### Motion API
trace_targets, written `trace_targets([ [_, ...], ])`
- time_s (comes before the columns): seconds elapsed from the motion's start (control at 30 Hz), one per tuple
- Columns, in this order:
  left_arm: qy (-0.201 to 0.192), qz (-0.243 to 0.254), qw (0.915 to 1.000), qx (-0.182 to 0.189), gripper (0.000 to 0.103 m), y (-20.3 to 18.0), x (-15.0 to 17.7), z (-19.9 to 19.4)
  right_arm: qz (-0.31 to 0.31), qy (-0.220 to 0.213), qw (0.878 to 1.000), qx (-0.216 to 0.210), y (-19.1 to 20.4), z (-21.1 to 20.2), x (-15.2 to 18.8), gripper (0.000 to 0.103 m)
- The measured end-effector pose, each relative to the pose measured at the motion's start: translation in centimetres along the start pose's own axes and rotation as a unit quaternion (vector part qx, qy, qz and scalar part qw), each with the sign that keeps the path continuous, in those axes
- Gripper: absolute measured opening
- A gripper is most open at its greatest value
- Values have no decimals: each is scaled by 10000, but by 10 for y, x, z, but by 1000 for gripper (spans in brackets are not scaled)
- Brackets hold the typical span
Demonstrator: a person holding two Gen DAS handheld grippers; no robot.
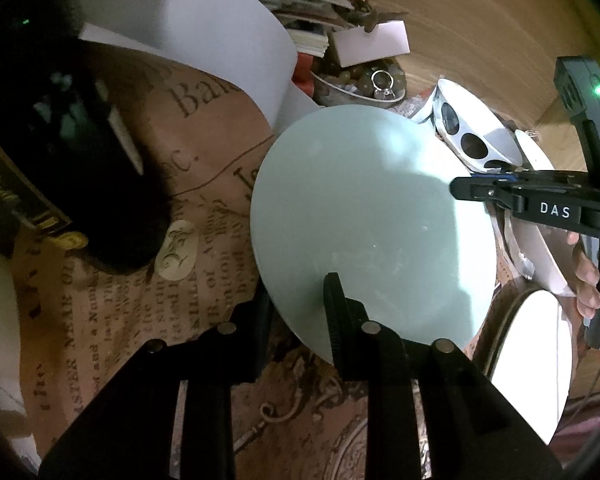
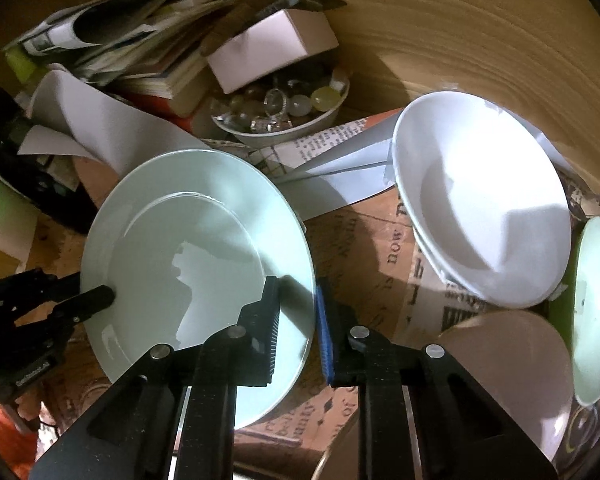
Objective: Organize plates and bowls
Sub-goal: 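Lift the mint plate with both grippers and carry it over the white plate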
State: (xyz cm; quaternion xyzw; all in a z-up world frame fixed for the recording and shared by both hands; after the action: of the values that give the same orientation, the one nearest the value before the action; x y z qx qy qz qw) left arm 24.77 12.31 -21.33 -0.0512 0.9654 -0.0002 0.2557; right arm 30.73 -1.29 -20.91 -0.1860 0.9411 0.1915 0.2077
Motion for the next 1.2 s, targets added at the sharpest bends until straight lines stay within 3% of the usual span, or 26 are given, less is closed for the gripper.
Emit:
trace_targets([
  [0.53, -700, -121, 9974, -116, 25, 8, 3, -62, -272, -686, 9972, -96, 24, -62, 13, 15],
  [1.2, -1102, 128, 9938, -58, 25, -27, 40, -117, -143, -1118, 9936, -64, 27, -114, 76, 15],
])
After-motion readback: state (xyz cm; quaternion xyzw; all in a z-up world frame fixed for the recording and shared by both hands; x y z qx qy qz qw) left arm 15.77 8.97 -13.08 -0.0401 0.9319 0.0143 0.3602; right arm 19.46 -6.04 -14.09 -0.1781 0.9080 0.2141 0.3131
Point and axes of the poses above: each gripper's, at about its wrist camera, not at the fingertips, and z roughly the way its jaws point, y to its left, x to its underside, the point moved 4 cm from there along z, roughly the way its jaws point, and after that the axes turned 8 degrees about -x, right-handed, at the moved point
